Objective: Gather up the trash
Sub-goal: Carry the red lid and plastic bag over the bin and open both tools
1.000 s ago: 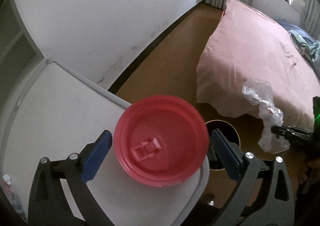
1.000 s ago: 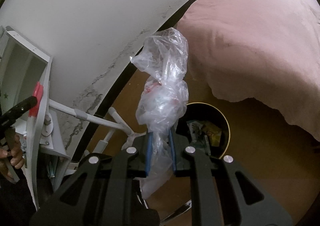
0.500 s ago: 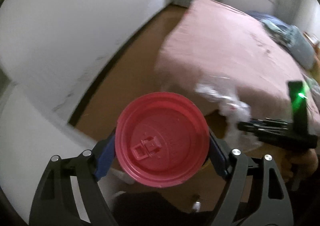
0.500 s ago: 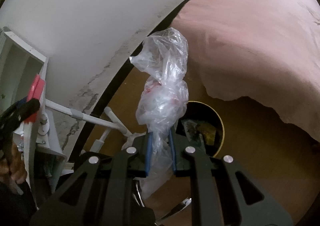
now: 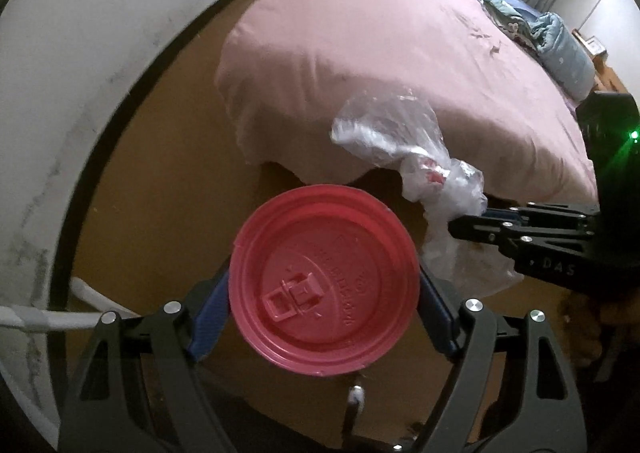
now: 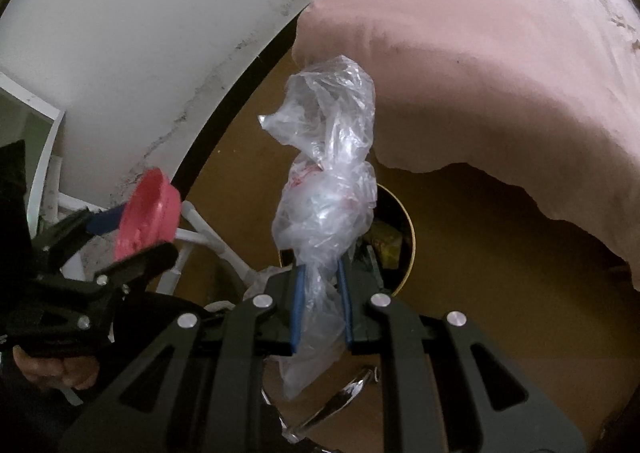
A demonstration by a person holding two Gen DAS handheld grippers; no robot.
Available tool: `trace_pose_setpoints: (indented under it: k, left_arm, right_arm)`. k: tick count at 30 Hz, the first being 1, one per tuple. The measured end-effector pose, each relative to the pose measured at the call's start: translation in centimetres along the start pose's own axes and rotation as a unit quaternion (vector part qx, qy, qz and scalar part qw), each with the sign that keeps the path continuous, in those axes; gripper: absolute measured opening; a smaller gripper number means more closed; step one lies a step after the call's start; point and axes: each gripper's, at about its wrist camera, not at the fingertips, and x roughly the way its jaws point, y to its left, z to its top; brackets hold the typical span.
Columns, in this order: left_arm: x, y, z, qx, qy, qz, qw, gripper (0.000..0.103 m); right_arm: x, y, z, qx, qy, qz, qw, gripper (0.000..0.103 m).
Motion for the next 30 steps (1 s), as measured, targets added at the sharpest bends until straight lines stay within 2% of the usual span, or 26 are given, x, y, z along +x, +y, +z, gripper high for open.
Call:
trace_pose_setpoints:
  k: [6, 9, 20, 24, 30]
  left_arm:
    - [1.3, -0.7, 0.3, 0.013, 0.009, 0.001, 0.9999, 0.083]
    - [1.3, -1.2, 0.6, 0.023, 0.004, 0.020, 0.9995, 0.092]
    - [0.1, -1.4, 0.5, 0.033, -0.004, 0.026, 0.9991, 0.093]
    - [-2.1, -1.6, 0.5, 0.037, -0.026, 0.031, 0.9985, 0.093]
    - [-9.1, -1.5, 0.0, 0.043, -0.092, 0.044, 0.9939, 0.093]
  right_arm:
    - [0.4, -0.2, 0.0, 0.005, 0.003, 0.000, 1.000, 0.015]
    - [0.4, -0.3, -0.2, 0.011, 0.004, -0.003, 1.000, 0.015]
    - [0.6, 0.4, -0.5, 0.012, 0.011, -0.007, 1.000, 0.015]
    - [1.4, 0.2, -0.3, 0.013, 0.024, -0.008, 1.000, 0.015]
    - [3.4, 1.4, -0.1, 0.006, 0.042, -0.016, 0.999, 0.018]
